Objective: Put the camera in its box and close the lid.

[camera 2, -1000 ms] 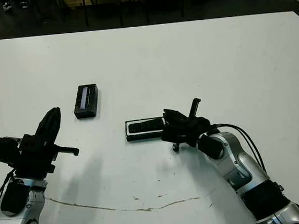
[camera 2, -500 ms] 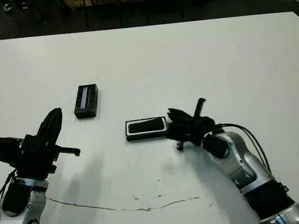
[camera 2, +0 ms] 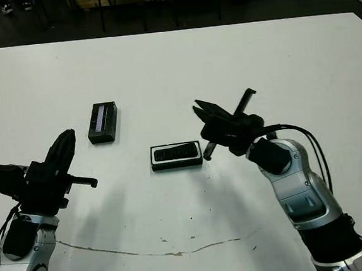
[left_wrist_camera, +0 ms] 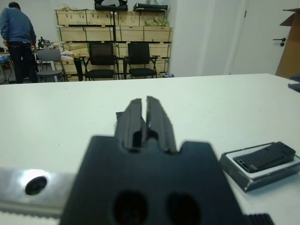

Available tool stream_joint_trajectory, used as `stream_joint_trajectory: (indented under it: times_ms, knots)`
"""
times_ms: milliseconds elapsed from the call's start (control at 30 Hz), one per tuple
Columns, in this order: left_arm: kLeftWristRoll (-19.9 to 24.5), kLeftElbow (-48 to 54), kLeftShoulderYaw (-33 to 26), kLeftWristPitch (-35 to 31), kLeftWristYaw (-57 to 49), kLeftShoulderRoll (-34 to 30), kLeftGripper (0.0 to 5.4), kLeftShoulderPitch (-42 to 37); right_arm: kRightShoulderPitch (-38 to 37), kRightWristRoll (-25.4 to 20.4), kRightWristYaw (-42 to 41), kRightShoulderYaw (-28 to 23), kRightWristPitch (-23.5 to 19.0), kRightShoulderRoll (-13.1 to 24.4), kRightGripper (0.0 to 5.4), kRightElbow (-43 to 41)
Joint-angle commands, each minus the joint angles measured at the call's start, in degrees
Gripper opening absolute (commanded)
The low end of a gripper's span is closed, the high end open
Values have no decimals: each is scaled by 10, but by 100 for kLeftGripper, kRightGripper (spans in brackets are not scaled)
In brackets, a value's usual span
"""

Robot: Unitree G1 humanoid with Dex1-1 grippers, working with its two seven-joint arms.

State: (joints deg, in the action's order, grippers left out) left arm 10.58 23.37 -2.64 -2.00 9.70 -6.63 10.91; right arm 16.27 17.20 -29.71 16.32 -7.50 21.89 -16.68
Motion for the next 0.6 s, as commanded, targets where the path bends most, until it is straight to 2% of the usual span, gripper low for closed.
stream_joint_trajectory:
  times_ms: [33,167,333,600]
  knots:
    - [-1,-5,-2,-6,0,-2,0,3,-10,5,-3,22,9,-2,1,17]
    - [1,-4,-2,-8,1,-2,0,4,-7,23,-1,48,8,-4,1,32]
    - [0,-4,-1,-5,0,0,0,6,-7,36,13,65,42,-7,1,77]
    - [-3,-9,3,1,1,1,0,5,-34,51,22,82,61,-10,1,122]
